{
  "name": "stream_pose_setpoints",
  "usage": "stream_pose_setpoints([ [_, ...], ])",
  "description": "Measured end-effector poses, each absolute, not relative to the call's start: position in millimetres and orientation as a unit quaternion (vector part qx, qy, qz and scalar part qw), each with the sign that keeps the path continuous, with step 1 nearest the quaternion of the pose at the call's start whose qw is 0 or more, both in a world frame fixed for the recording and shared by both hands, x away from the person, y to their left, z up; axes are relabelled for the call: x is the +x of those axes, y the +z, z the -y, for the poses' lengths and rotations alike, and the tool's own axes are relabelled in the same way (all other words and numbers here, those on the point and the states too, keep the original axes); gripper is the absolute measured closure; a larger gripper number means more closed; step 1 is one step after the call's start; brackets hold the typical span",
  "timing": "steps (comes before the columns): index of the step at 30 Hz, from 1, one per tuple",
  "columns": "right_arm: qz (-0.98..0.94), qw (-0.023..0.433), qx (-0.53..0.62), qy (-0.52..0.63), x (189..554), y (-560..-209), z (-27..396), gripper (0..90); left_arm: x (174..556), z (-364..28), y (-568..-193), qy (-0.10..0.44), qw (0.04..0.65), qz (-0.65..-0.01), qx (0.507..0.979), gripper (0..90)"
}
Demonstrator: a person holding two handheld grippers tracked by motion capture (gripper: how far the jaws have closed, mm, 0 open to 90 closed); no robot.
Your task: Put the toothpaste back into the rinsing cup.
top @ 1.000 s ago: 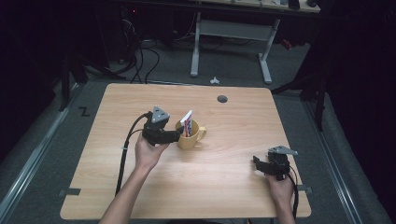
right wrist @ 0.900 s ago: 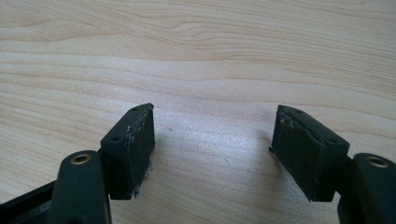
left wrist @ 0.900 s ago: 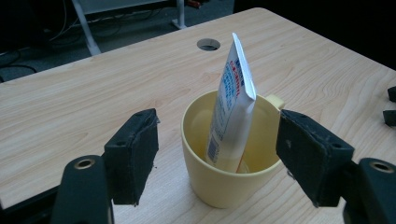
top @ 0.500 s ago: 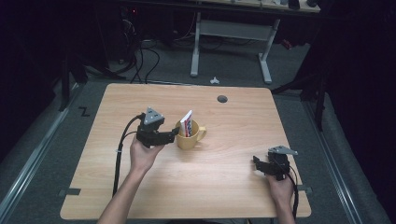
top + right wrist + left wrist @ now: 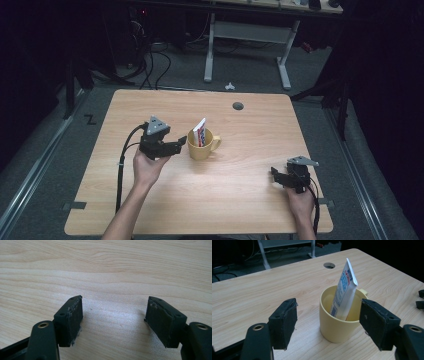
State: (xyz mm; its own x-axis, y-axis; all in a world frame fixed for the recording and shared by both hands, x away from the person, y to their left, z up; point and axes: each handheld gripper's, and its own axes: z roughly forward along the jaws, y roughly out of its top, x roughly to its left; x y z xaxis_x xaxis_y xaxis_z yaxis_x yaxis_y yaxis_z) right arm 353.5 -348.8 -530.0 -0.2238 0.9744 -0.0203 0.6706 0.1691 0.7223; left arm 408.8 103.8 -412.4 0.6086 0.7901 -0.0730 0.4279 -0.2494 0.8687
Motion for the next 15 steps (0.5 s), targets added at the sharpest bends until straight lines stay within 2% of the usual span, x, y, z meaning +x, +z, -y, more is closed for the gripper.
stream_pose_setpoints([
  [15,-0.722,0.252,0.570,0.301,353.5,-530.0,348.7,30.1,404.2,-116.1,-413.3,0.198,0.469,-0.409,0.757,31.0],
])
